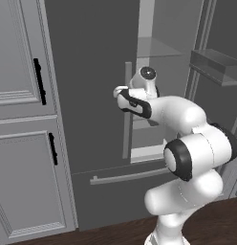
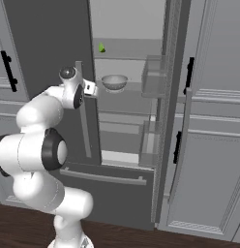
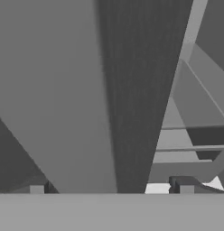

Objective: Grab a lemon wedge from the fridge and one ice cube from the ice bowl, and put them in the glass of lemonade.

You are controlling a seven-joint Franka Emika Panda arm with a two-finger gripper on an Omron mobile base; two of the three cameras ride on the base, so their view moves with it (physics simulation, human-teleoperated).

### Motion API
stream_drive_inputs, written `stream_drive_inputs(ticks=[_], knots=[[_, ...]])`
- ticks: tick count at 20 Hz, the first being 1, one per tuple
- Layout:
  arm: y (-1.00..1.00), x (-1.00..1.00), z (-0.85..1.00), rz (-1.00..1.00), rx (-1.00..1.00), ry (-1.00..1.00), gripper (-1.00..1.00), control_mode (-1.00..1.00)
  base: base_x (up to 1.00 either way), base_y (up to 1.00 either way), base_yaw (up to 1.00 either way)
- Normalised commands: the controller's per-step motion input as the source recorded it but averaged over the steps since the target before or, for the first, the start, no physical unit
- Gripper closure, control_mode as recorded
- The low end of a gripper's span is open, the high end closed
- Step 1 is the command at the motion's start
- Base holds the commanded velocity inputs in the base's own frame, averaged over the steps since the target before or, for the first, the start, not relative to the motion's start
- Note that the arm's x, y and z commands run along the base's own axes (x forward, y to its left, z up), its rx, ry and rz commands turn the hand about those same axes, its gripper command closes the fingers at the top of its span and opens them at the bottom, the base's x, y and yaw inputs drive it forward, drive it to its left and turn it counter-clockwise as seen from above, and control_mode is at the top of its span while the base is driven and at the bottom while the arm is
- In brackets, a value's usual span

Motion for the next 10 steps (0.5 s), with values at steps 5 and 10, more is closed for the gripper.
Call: stream_drive_inputs(ticks=[5, 10], knots=[[0.0, 0.41, -0.31, 0.06, 0.0, -0.13, -1.0, -1.0, 0.0, 0.0, 0.0], [0.0, 0.31, -0.2, 0.07, 0.0, -0.13, -1.0, -1.0, 0.0, 0.0, 0.0]])
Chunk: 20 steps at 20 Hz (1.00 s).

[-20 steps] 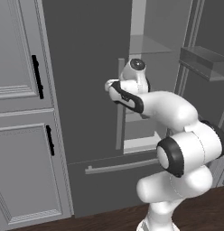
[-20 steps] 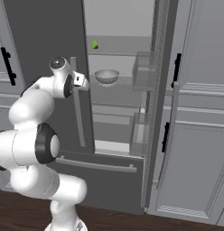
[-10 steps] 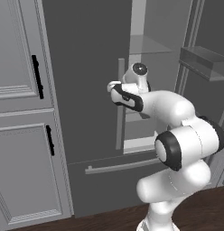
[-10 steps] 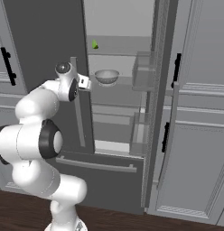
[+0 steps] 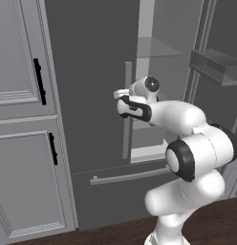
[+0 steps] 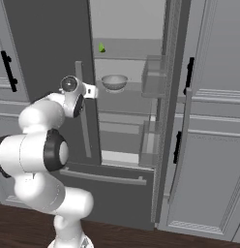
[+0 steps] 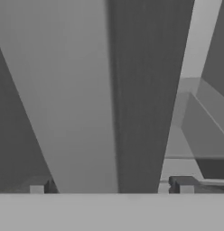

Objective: Grab a lemon wedge from the fridge and one ice cube from the ice bowl, and put them in the glass of lemonade.

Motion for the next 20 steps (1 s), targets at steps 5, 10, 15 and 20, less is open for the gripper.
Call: stream_drive_inputs(ticks=[5, 10, 15, 20], knots=[[0.0, 0.56, 0.09, 0.08, 0.0, 0.07, 1.0, -1.0, 0.0, 0.0, 0.0], [0.19, 0.48, 0.09, 0.08, -0.02, 0.17, 1.0, -1.0, 0.0, 0.0, 0.0], [0.74, 0.01, 0.1, 0.11, -0.03, 0.13, 1.0, -1.0, 0.0, 0.0, 0.0], [0.93, -0.12, 0.39, 0.11, -0.06, 0.12, 1.0, -1.0, 0.0, 0.0, 0.0]])
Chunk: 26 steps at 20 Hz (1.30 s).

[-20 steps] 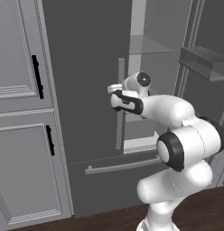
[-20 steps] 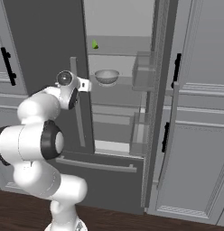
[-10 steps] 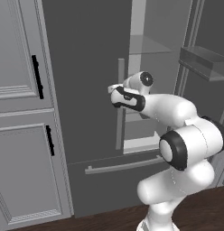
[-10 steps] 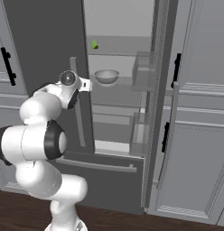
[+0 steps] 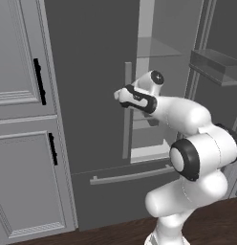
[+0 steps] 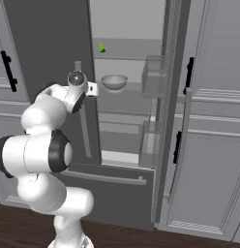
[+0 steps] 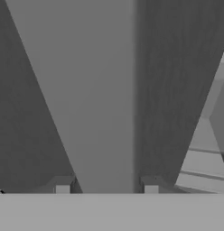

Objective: Grab a lemon wedge from the fridge and one ice cube from the ice bowl, and put them in the glass of lemonade.

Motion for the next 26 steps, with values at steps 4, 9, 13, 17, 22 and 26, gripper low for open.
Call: stream_drive_inputs(ticks=[4, 9, 13, 17, 22, 26], knots=[[1.0, -0.31, 0.42, 0.12, -0.11, 0.12, 1.0, -1.0, 0.0, 0.0, 0.0], [1.0, -0.67, 0.35, 0.14, -0.13, 0.06, 1.0, -1.0, 0.0, 0.0, 0.0], [1.0, -0.69, 0.31, 0.14, -0.16, 0.01, 1.0, -1.0, 0.0, 0.0, 0.0], [1.0, -0.69, 0.33, 0.1, -0.19, -0.07, 1.0, -1.0, 0.0, 0.0, 0.0], [1.0, -0.74, 0.41, 0.08, -0.19, -0.09, 1.0, -1.0, 0.0, 0.0, 0.0], [1.0, -0.68, 0.52, 0.07, -0.17, -0.09, 1.0, -1.0, 0.0, 0.0, 0.0]])
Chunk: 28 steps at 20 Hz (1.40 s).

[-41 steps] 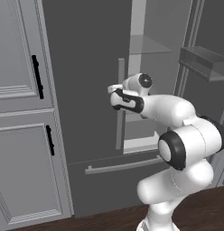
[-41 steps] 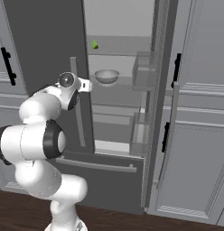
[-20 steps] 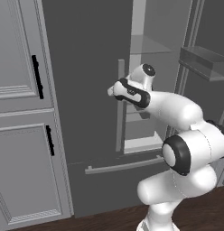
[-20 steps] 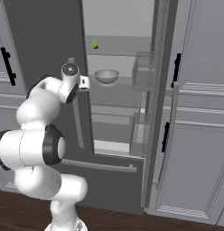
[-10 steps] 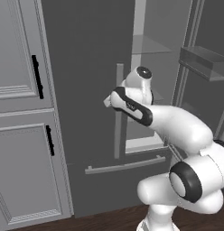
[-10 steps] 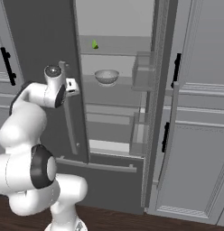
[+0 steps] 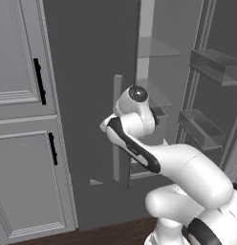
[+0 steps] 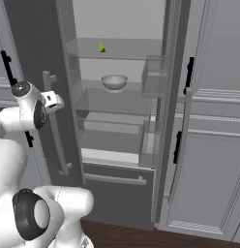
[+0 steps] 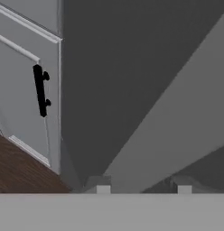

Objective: Grab a lemon wedge from the fridge and one ice cube from the ice bowl, and put them in the glass of lemonade.

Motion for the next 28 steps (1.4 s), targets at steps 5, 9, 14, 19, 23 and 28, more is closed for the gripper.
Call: stream_drive_inputs(ticks=[5, 9, 14, 19, 23, 28], knots=[[1.0, -0.73, 0.81, 0.04, -0.11, -0.12, 1.0, -1.0, 0.0, 0.0, 0.0], [0.83, -0.73, 0.99, 0.0, -0.02, -0.15, 1.0, -1.0, 0.0, 0.0, 0.0], [0.11, -0.78, 0.95, 0.0, 0.05, -0.21, 1.0, -1.0, 0.0, 0.0, 0.0], [-0.63, -1.0, 0.59, -0.03, 0.18, -0.29, 1.0, -1.0, 0.0, 0.0, 0.0], [-1.0, -0.69, 0.48, -0.11, 0.18, -0.15, 1.0, -1.0, 0.0, 0.0, 0.0], [-0.93, 0.08, 0.45, -0.02, 0.19, 0.0, 1.0, -1.0, 0.0, 0.0, 0.0]])
